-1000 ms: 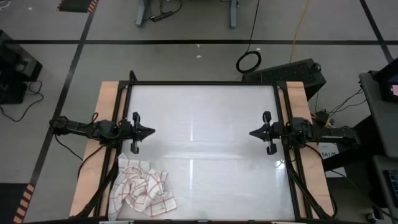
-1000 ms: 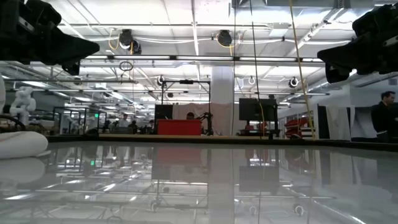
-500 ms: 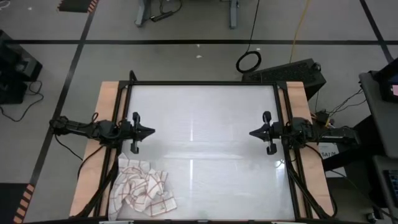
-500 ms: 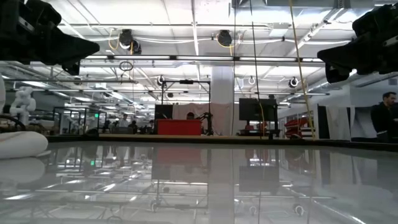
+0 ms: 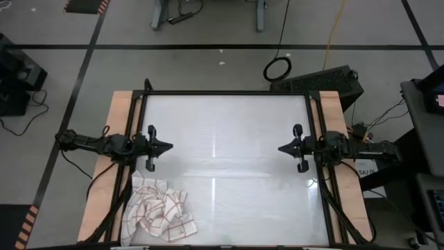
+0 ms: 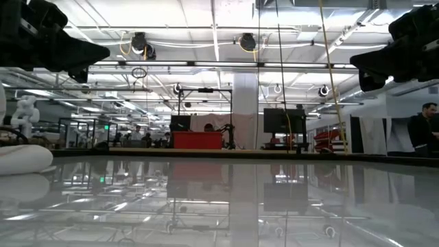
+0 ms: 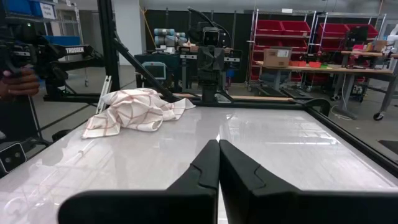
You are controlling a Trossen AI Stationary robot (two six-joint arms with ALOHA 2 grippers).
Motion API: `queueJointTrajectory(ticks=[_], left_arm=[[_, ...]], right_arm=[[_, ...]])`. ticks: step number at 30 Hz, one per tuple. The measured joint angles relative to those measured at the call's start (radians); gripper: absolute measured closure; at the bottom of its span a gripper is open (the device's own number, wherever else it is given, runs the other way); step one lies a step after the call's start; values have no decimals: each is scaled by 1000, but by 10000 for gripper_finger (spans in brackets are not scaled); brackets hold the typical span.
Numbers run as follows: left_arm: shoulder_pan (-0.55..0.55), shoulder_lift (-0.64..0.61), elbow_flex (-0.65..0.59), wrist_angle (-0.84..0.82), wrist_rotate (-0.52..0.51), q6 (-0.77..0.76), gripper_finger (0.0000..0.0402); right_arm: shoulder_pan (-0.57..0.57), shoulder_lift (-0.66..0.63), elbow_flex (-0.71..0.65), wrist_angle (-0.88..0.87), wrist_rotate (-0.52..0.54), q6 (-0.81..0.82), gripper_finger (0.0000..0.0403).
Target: Roll towel
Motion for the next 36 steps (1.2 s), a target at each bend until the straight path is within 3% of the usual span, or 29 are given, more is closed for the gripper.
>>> queueJointTrajectory(ticks=[8, 16, 23, 36], left_arm=[[0, 0, 18, 1, 29, 10, 398], [0, 0, 161, -27, 59, 20, 400], [0, 96, 458, -224, 52, 23, 400], [0, 528, 1094, -631, 56, 98, 401]], right_arm=[[0, 0, 0, 1, 0, 98, 403], [0, 0, 0, 6, -2, 219, 403], [1, 11, 0, 2, -7, 210, 403], [1, 60, 0, 0, -1, 211, 403]])
